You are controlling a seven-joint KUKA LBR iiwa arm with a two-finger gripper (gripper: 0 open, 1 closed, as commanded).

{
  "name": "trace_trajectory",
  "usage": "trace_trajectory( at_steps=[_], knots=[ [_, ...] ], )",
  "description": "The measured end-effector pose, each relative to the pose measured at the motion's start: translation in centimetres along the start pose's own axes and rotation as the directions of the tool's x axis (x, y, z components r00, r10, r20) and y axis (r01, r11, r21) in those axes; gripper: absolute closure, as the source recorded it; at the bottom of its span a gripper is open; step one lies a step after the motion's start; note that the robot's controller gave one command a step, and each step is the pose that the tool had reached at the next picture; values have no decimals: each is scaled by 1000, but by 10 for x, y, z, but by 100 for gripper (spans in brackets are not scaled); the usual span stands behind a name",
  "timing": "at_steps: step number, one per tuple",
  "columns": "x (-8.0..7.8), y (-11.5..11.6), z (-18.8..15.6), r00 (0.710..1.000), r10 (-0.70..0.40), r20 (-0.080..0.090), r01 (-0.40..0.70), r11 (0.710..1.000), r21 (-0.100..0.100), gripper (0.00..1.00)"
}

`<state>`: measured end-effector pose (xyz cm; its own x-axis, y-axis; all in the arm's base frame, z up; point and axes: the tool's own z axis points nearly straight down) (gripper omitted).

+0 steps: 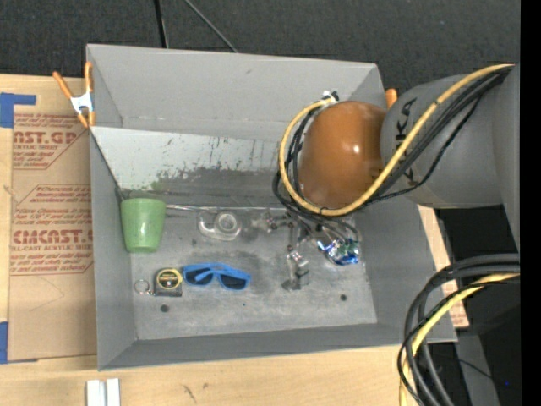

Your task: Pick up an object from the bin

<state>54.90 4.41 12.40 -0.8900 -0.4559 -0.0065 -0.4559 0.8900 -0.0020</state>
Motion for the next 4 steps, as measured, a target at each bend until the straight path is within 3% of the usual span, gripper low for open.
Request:
trace_trajectory(
  at_steps=[1, 2, 3, 4],
  knots=[
    [-5, 0, 25, 970, -243, -5, 243, 970, -5, 0],
    [8, 6, 40, 921, -389, -5, 389, 921, -6, 0],
    [7, 6, 40, 922, -388, -3, 388, 922, -6, 100],
    [-12, -22, -137, 773, -635, 2, 635, 773, 3, 100]
  ],
)
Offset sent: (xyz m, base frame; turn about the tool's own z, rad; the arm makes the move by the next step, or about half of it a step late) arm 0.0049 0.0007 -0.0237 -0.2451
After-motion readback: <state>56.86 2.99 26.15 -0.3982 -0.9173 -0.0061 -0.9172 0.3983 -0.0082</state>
